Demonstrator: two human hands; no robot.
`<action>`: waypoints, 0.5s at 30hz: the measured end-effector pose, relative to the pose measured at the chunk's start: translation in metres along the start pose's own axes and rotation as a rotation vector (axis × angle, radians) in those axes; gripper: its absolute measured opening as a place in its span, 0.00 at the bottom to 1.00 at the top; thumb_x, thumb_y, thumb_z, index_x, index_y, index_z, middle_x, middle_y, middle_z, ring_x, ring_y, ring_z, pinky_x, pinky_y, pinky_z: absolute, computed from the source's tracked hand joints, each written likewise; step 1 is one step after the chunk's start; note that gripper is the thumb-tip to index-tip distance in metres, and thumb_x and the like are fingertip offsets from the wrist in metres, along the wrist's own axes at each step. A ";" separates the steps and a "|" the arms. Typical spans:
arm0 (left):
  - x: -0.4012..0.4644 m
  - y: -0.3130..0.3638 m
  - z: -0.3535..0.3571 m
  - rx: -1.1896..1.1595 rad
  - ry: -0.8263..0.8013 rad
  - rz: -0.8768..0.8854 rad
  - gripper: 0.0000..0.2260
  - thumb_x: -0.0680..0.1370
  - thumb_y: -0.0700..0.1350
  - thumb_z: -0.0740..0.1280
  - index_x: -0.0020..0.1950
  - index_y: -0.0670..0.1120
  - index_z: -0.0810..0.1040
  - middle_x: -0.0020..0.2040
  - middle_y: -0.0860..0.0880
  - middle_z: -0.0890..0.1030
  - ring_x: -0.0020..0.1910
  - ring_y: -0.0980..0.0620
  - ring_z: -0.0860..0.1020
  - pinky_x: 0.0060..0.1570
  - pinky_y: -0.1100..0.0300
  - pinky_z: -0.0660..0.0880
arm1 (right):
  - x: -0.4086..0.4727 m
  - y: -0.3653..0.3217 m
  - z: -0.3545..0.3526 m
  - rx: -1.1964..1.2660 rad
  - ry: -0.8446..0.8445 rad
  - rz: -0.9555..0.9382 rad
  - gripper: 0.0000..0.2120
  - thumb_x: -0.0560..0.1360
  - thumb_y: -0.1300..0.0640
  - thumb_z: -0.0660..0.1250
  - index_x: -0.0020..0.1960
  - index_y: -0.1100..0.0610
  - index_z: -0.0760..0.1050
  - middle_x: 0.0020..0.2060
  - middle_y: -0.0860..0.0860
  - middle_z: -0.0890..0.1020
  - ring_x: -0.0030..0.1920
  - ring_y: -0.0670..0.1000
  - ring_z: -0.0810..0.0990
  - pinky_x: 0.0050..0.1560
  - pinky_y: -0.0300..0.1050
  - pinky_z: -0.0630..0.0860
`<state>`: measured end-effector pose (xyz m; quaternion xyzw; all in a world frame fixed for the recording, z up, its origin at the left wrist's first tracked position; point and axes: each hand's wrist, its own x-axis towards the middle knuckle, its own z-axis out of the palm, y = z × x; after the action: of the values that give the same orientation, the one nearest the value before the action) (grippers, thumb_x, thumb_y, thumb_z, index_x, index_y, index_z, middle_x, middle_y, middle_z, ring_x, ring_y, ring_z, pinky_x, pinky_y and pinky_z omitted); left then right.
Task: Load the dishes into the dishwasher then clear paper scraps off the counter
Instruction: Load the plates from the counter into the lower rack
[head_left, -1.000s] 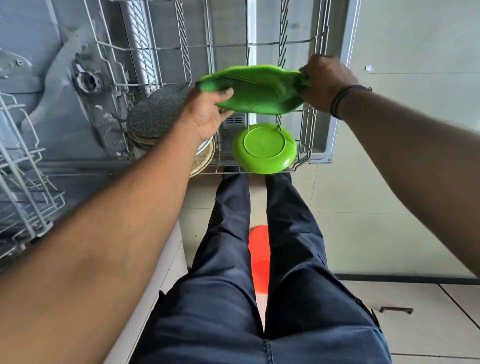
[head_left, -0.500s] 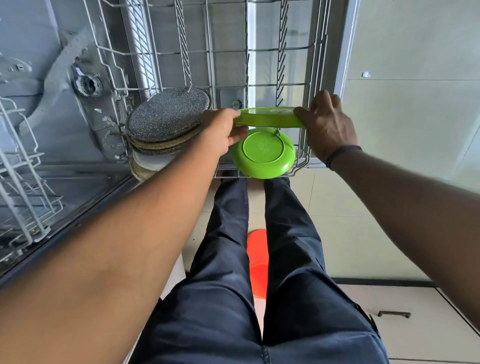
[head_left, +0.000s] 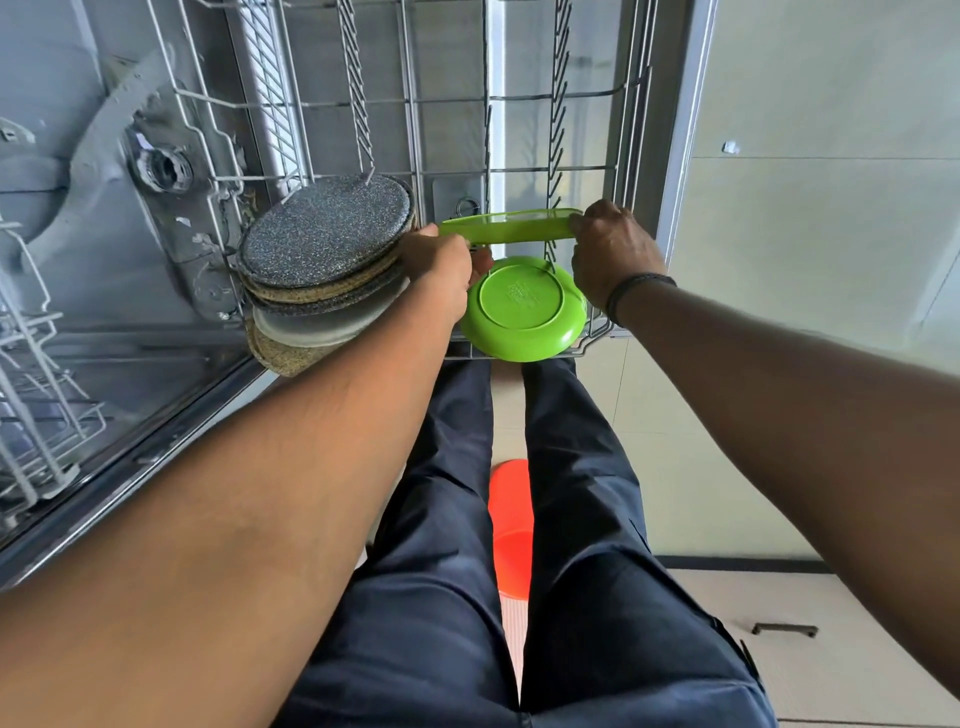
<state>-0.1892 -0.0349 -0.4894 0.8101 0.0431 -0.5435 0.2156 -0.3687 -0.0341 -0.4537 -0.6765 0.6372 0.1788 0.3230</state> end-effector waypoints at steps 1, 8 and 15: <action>0.000 0.000 0.001 0.004 0.014 0.000 0.15 0.79 0.28 0.57 0.41 0.44 0.73 0.37 0.43 0.78 0.24 0.51 0.77 0.23 0.62 0.77 | 0.001 -0.001 0.000 0.006 -0.003 0.001 0.18 0.77 0.68 0.59 0.62 0.57 0.77 0.55 0.59 0.76 0.56 0.63 0.76 0.48 0.56 0.78; 0.004 0.009 0.003 0.077 0.024 -0.034 0.13 0.80 0.30 0.54 0.43 0.43 0.73 0.33 0.43 0.79 0.21 0.52 0.77 0.24 0.61 0.77 | 0.009 -0.006 -0.005 0.079 -0.037 0.047 0.16 0.81 0.64 0.59 0.65 0.55 0.78 0.56 0.60 0.78 0.56 0.64 0.79 0.52 0.54 0.77; 0.003 0.010 0.002 0.148 0.009 -0.040 0.20 0.82 0.32 0.53 0.70 0.45 0.72 0.39 0.47 0.78 0.27 0.52 0.80 0.31 0.57 0.81 | 0.009 -0.012 -0.010 0.131 -0.052 0.127 0.13 0.82 0.62 0.59 0.64 0.60 0.77 0.56 0.61 0.79 0.58 0.64 0.78 0.54 0.54 0.76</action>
<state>-0.1864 -0.0447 -0.4897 0.8253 0.0200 -0.5456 0.1439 -0.3574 -0.0473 -0.4499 -0.6074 0.6806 0.1743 0.3708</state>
